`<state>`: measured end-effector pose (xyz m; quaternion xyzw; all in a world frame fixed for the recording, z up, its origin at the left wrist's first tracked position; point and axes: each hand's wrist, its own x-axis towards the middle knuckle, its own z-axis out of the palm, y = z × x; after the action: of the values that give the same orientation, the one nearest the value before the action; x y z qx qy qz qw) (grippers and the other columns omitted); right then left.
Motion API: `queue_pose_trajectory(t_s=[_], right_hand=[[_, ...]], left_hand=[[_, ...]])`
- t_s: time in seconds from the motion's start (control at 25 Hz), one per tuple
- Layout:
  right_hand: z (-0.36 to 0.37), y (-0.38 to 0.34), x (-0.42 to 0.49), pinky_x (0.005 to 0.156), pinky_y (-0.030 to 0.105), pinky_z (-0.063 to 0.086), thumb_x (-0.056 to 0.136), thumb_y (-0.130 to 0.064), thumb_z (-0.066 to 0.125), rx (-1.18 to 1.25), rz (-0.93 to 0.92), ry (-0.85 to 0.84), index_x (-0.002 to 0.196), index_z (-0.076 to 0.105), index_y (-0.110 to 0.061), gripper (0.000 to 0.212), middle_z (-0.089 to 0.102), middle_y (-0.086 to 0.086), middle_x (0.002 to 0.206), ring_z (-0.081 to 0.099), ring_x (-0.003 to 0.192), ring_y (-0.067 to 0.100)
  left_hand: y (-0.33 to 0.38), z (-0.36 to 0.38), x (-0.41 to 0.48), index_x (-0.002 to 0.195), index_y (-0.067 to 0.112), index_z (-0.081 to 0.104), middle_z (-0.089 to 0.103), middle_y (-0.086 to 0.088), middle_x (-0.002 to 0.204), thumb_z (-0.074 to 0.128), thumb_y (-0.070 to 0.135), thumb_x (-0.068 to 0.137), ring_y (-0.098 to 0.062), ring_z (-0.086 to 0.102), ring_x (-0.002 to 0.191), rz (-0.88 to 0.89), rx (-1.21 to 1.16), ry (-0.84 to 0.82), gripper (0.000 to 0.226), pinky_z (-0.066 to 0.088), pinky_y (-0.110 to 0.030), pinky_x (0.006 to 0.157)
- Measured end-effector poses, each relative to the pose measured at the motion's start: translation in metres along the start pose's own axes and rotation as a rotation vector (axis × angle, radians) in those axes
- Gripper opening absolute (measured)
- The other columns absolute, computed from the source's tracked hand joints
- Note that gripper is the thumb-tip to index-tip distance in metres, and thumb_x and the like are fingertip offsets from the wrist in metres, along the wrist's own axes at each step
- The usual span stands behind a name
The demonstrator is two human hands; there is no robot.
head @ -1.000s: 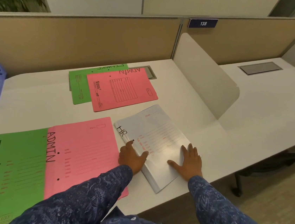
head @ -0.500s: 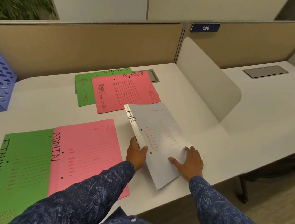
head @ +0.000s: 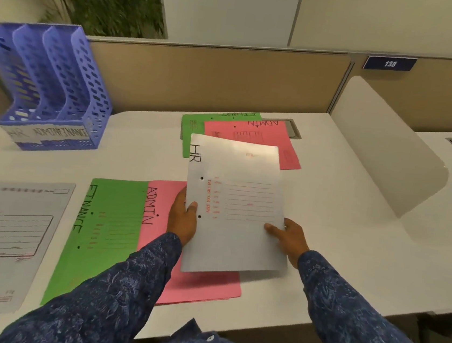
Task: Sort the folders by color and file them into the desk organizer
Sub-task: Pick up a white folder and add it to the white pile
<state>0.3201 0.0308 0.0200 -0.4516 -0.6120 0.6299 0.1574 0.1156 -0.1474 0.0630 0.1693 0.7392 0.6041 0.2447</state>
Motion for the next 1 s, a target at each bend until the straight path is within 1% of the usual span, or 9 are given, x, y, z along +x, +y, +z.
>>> queue_pose_trajectory(t_s=[0.08, 0.24, 0.44, 0.48, 0.56, 0.64, 0.8, 0.92, 1.0], right_hand=[[0.034, -0.003, -0.003, 0.075, 0.031, 0.059, 0.085, -0.021, 0.074, 0.003, -0.016, -0.064, 0.111, 0.067, -0.017, 0.027, 0.071, 0.007, 0.116, 0.071, 0.094, 0.021], [0.107, -0.005, -0.012, 0.082, 0.035, 0.058, 0.088, -0.022, 0.071, -0.083, -0.038, -0.115, 0.12, 0.062, -0.011, 0.034, 0.069, 0.005, 0.116, 0.068, 0.099, 0.022], [0.203, -0.014, -0.032, 0.078, 0.031, 0.055, 0.088, -0.021, 0.071, -0.136, -0.055, -0.145, 0.125, 0.054, -0.011, 0.042, 0.064, 0.004, 0.119, 0.065, 0.1, 0.021], [0.224, -0.015, -0.038, 0.08, 0.032, 0.055, 0.089, -0.021, 0.07, -0.142, -0.062, -0.151, 0.128, 0.051, -0.013, 0.044, 0.062, 0.003, 0.121, 0.063, 0.102, 0.021], [0.261, -0.015, -0.047, 0.091, 0.041, 0.054, 0.091, -0.017, 0.066, -0.152, -0.071, -0.168, 0.134, 0.045, -0.014, 0.048, 0.059, 0.005, 0.126, 0.061, 0.109, 0.025], [0.296, -0.016, -0.055, 0.1, 0.049, 0.05, 0.093, -0.013, 0.062, -0.175, -0.063, -0.178, 0.138, 0.044, -0.012, 0.049, 0.057, 0.009, 0.132, 0.059, 0.116, 0.03], [0.362, -0.018, -0.067, 0.105, 0.052, 0.045, 0.094, -0.007, 0.059, -0.203, -0.036, -0.207, 0.142, 0.042, -0.008, 0.051, 0.054, 0.014, 0.14, 0.055, 0.123, 0.033], [0.409, -0.015, -0.077, 0.108, 0.053, 0.042, 0.095, -0.006, 0.058, -0.158, 0.014, -0.241, 0.145, 0.039, -0.007, 0.053, 0.051, 0.015, 0.143, 0.05, 0.13, 0.035], [0.436, -0.015, -0.083, 0.104, 0.051, 0.047, 0.095, -0.003, 0.056, -0.152, 0.025, -0.263, 0.137, 0.046, -0.008, 0.043, 0.057, 0.016, 0.137, 0.057, 0.123, 0.034]], left_hand=[[-0.012, -0.038, 0.002, 0.139, 0.012, 0.047, 0.059, -0.007, 0.132, 0.043, 0.0, 0.099, -0.027, 0.057, 0.121, -0.021, 0.025, 0.054, 0.042, 0.045, -0.048, 0.107], [-0.033, -0.11, 0.001, 0.145, 0.013, 0.043, 0.055, -0.011, 0.139, 0.045, 0.004, 0.1, -0.029, 0.055, 0.125, -0.079, 0.016, 0.137, 0.046, 0.043, -0.05, 0.109], [-0.054, -0.207, 0.002, 0.149, 0.012, 0.037, 0.048, -0.009, 0.147, 0.046, 0.007, 0.101, -0.027, 0.048, 0.132, -0.103, 0.052, 0.201, 0.049, 0.038, -0.047, 0.113], [-0.059, -0.228, 0.003, 0.149, 0.012, 0.037, 0.047, -0.009, 0.147, 0.046, 0.008, 0.101, -0.027, 0.047, 0.133, -0.109, 0.059, 0.217, 0.048, 0.038, -0.046, 0.113], [-0.069, -0.264, 0.005, 0.145, 0.011, 0.042, 0.05, -0.009, 0.144, 0.047, 0.009, 0.101, -0.026, 0.048, 0.131, -0.12, 0.054, 0.264, 0.045, 0.039, -0.043, 0.113], [-0.078, -0.299, 0.007, 0.14, 0.01, 0.049, 0.056, -0.009, 0.136, 0.048, 0.009, 0.1, -0.024, 0.053, 0.123, -0.115, 0.05, 0.296, 0.04, 0.042, -0.038, 0.108], [-0.091, -0.368, 0.014, 0.122, 0.007, 0.063, 0.066, -0.01, 0.117, 0.05, 0.008, 0.098, -0.03, 0.061, 0.111, -0.108, 0.06, 0.311, 0.026, 0.05, -0.03, 0.091], [-0.097, -0.416, 0.021, 0.125, 0.007, 0.062, 0.065, -0.011, 0.121, 0.054, 0.01, 0.097, -0.027, 0.06, 0.112, -0.088, 0.08, 0.324, 0.029, 0.051, -0.028, 0.091], [-0.101, -0.443, 0.026, 0.129, 0.009, 0.06, 0.063, -0.008, 0.124, 0.058, 0.013, 0.096, -0.021, 0.061, 0.103, -0.099, 0.095, 0.335, 0.033, 0.051, -0.014, 0.077]])
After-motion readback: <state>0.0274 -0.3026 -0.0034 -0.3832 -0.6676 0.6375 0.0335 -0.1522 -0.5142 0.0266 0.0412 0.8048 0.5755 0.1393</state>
